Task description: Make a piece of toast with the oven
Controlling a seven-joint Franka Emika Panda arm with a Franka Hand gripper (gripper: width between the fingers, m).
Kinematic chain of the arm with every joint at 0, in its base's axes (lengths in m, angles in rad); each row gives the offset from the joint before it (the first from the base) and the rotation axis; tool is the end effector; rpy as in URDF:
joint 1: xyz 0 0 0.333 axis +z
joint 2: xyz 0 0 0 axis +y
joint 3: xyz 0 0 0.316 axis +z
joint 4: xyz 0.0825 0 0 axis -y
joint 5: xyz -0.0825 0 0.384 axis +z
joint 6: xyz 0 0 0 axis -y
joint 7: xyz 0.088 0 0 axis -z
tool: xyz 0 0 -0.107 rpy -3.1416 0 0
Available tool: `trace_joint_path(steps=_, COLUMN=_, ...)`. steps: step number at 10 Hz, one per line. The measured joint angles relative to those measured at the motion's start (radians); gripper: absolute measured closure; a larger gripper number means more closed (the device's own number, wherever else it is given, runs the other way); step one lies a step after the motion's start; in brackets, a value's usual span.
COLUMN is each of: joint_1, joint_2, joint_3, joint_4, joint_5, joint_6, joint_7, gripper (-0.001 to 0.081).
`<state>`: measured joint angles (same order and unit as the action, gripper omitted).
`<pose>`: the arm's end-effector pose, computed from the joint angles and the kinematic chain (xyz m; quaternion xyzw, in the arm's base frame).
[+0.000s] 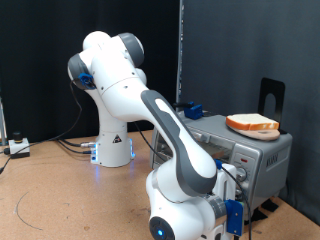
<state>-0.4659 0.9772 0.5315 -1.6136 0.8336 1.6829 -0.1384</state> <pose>0.6142 0.0813 0.1334 -0.7402 0.1238 0.3286 0.5735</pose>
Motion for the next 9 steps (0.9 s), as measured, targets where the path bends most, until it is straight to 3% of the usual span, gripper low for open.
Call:
trace_joint_path(steps=4, joint_1=0.006, joint_2=0.001, joint_3=-0.002, joint_4=0.011, joint_5=-0.019, joint_6=-0.004, joint_7=0.067, gripper=0.0704)
trace_joint_path(steps=6, joint_1=-0.002, joint_2=-0.003, joint_3=0.009, joint_4=0.001, joint_5=-0.019, joint_6=0.013, joint_7=-0.091, gripper=0.0708)
trace_joint_path(steps=9, joint_1=-0.038, joint_2=-0.033, joint_3=0.041, joint_4=-0.064, joint_5=0.014, joint_6=0.081, joint_7=-0.363, gripper=0.0709)
